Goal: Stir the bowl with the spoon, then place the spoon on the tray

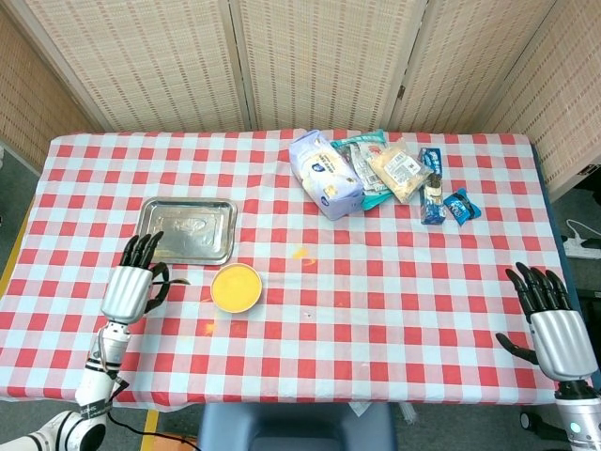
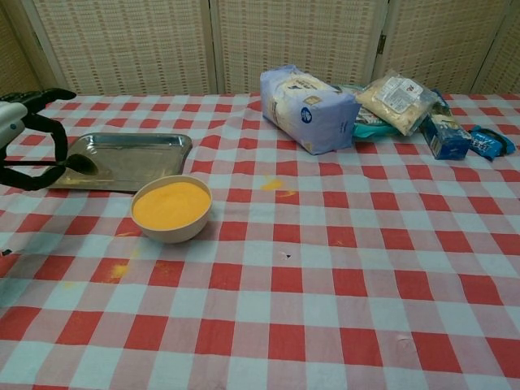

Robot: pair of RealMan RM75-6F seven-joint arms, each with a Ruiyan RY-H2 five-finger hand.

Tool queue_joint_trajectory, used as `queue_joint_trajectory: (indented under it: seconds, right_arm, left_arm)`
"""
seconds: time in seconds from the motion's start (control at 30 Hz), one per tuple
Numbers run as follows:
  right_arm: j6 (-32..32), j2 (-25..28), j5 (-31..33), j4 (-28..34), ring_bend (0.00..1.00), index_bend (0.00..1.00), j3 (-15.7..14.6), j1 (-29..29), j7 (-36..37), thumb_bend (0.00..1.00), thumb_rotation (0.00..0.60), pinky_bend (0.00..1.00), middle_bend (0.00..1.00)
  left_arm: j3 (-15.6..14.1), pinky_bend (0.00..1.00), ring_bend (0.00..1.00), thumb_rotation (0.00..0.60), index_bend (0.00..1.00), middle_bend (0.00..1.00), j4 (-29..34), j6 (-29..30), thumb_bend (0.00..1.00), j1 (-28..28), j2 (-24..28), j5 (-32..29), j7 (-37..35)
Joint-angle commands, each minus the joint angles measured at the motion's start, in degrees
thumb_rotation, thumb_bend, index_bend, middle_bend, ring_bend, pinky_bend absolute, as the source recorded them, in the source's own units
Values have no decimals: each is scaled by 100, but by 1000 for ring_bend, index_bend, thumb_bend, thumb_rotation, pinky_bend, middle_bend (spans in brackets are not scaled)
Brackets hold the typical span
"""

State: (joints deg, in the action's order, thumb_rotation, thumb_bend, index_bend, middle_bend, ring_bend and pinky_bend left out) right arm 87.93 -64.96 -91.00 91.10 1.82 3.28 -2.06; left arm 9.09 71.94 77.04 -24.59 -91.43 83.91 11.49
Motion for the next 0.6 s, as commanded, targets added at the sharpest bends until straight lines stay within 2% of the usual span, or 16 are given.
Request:
queue_joint_trajectory:
  seconds: [0.03,0.23,0.6]
  right_arm:
    - [-14,9,6,9,0,0,-1,5,9,59,600,0,0]
    - [-36,26,27,6,0,0,4,7,40,59,600,0,0]
    - [-101,53,76,7,0,0,6,20,75,60,600,0,0]
  left_arm:
    - [41,32,0,600,622,0,-101,-40,407,-177,-224,79,151]
    - [98,31,0,600,623,0,-247,-132,406,-440,-631,125,313]
    - [-43,31,0,600,625,6,-991,95,405,-683,-1404,436,865]
